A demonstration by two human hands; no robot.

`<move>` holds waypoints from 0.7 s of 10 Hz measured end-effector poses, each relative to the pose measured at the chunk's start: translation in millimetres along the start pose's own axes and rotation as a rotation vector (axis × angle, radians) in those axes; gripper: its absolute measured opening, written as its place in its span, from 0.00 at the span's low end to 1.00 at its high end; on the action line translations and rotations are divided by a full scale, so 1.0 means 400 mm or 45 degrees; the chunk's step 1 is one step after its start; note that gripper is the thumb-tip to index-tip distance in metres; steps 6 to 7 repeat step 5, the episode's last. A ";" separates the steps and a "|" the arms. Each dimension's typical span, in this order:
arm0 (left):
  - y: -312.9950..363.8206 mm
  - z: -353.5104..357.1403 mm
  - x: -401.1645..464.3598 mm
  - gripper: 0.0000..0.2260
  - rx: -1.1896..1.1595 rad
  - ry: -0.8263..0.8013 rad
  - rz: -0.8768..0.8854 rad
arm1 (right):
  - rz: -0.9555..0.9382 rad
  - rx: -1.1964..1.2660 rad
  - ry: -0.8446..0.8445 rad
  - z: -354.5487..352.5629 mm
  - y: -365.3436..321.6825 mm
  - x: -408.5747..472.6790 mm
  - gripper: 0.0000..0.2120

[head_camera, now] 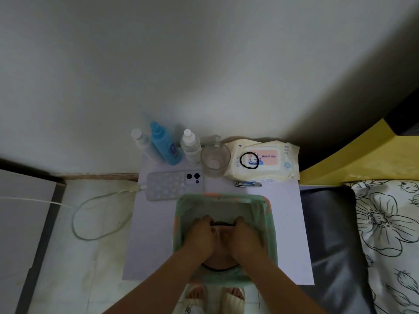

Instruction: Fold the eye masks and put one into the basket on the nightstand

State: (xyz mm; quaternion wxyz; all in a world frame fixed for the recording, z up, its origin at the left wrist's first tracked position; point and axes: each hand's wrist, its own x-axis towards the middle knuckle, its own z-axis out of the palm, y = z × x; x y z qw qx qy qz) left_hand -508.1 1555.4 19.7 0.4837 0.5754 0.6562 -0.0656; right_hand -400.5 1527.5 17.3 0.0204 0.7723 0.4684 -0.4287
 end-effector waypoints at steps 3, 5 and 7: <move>0.056 -0.051 -0.070 0.07 0.218 0.069 0.041 | 0.025 0.040 0.045 -0.053 -0.036 -0.064 0.10; 0.098 -0.079 -0.125 0.11 0.334 0.128 0.126 | -0.067 0.018 0.087 -0.109 -0.048 -0.114 0.09; 0.098 -0.079 -0.125 0.11 0.334 0.128 0.126 | -0.067 0.018 0.087 -0.109 -0.048 -0.114 0.09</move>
